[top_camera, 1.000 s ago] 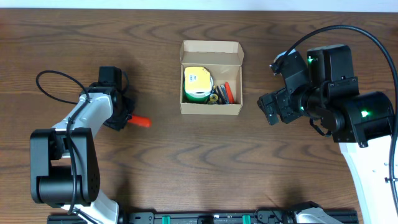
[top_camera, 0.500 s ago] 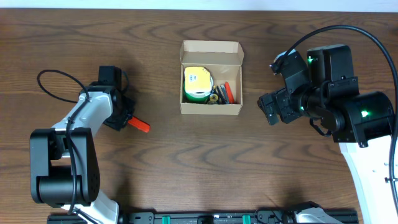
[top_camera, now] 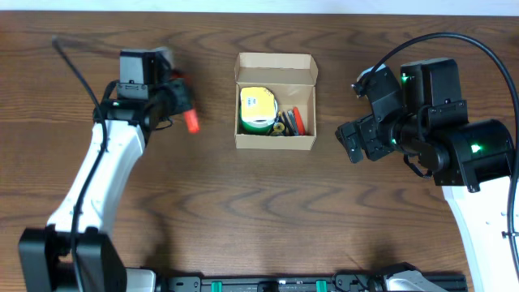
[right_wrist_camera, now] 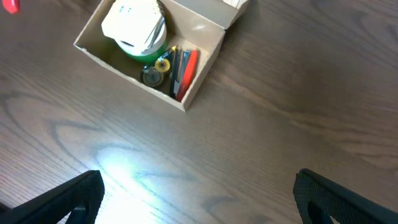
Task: Pack container
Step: 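Carry the red cutter into the box and lower it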
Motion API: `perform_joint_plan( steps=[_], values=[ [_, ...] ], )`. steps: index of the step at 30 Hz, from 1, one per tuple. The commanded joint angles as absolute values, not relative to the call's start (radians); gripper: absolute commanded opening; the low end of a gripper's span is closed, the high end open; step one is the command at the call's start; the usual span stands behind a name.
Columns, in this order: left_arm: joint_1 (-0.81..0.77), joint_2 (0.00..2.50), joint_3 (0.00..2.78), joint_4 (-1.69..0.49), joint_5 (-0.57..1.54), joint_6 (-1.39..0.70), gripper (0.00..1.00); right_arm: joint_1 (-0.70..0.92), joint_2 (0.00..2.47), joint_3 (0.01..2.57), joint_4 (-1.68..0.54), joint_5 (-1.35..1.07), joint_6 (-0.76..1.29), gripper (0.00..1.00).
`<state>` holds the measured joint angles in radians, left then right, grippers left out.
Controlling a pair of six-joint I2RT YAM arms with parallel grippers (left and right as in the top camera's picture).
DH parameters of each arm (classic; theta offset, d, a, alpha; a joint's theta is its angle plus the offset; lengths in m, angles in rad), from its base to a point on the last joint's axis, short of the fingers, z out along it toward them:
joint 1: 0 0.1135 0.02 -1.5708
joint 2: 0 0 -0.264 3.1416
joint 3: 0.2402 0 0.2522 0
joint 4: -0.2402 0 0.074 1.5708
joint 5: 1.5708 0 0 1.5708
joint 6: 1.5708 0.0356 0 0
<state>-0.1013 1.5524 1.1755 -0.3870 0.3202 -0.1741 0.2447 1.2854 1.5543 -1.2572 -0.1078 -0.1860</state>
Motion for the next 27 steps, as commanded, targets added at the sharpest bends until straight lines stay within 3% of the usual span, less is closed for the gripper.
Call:
perform_joint_plan(
  steps=[1,10,27],
  values=[
    [-0.155,1.528,1.181,-0.384,0.573,0.36,0.06,0.236,1.275,1.555,-1.257,-0.105,-0.196,0.99],
    [-0.318,1.528,1.181,-0.361,0.636,0.834,0.05,0.236,1.275,1.555,-1.257,-0.105,-0.196,0.99],
    [-0.594,1.595,1.181,-0.302,0.326,1.1,0.05,0.236,1.275,1.555,-1.257,-0.105,-0.196,0.99]
  ],
)
